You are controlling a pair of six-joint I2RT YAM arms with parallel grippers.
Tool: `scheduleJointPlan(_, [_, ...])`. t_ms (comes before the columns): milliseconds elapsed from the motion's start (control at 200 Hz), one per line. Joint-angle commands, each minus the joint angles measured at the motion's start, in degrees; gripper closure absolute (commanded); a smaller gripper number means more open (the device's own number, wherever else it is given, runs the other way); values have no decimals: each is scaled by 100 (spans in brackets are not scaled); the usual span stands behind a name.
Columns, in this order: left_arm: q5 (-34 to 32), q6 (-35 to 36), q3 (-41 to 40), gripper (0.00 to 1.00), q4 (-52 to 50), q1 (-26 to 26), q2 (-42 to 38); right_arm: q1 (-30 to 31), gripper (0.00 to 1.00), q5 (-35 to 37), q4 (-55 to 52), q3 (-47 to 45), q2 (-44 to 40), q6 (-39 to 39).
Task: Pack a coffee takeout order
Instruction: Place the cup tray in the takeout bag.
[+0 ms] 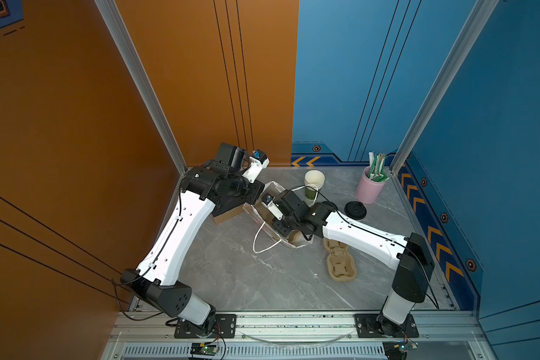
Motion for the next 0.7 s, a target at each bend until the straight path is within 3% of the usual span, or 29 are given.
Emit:
scheduleJointPlan(0, [-98, 100, -67, 100, 118, -45, -139, 52, 70, 150, 138, 163, 230, 83])
scheduleJointPlan(260, [-84, 116, -67, 100, 142, -47, -162, 56, 70, 534, 197, 419, 734, 219])
scheduleJointPlan(691, [-125, 152, -105, 100, 143, -44, -166, -21, 68, 387, 428, 786, 1516, 328])
